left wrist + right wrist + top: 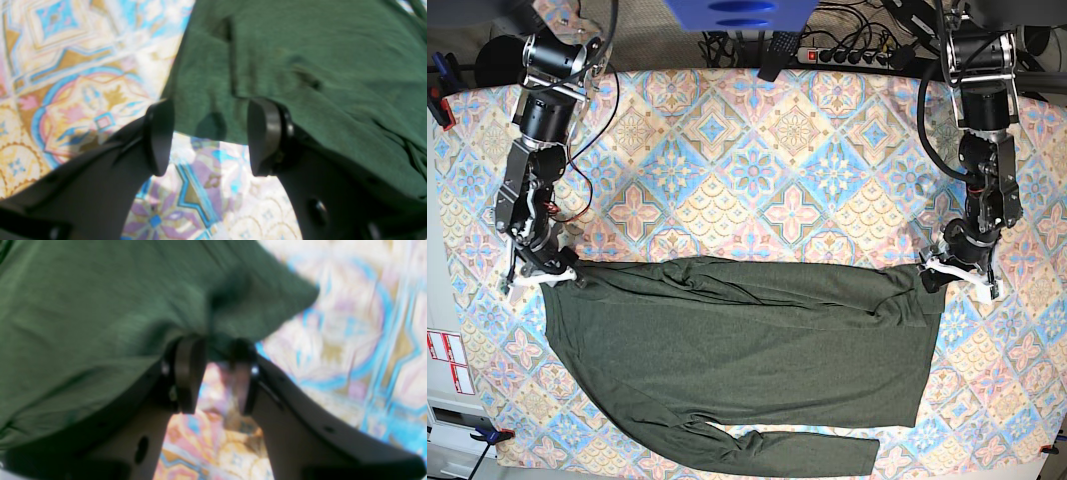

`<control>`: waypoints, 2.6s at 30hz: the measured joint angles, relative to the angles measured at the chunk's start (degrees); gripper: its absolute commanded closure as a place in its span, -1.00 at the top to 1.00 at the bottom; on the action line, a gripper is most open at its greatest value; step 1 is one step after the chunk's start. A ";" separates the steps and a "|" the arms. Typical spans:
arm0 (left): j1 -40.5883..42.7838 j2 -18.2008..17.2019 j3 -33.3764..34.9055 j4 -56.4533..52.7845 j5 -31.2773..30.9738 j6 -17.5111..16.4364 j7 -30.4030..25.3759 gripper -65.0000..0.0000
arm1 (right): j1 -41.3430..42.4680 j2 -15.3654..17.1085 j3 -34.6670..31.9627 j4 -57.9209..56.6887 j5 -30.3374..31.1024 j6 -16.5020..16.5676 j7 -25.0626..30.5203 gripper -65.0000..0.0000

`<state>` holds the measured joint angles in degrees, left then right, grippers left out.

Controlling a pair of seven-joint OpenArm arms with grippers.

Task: Fold the T-shirt properly
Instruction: 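Lower the held shoulder edge onto the shirt body with both grippers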

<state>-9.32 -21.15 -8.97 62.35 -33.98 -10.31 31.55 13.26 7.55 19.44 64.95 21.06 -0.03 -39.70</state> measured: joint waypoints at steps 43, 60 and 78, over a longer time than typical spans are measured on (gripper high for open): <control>-10.01 5.77 0.22 -18.69 0.57 -0.07 -1.09 -1.00 | -1.64 0.13 1.09 0.90 -0.26 -0.04 -0.81 -0.41; -9.53 5.75 0.11 -18.73 0.39 -0.17 -1.01 -1.00 | -1.01 0.39 11.80 -5.88 0.02 0.20 -2.93 0.02; -8.79 5.57 0.11 -18.62 -0.09 -0.33 -1.75 -1.00 | 6.47 0.22 11.78 -12.46 -0.31 -0.07 -3.43 0.01</control>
<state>-18.11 -15.57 -8.86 43.72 -34.06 -10.63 29.80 19.73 7.77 31.22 52.49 20.75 -0.10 -43.13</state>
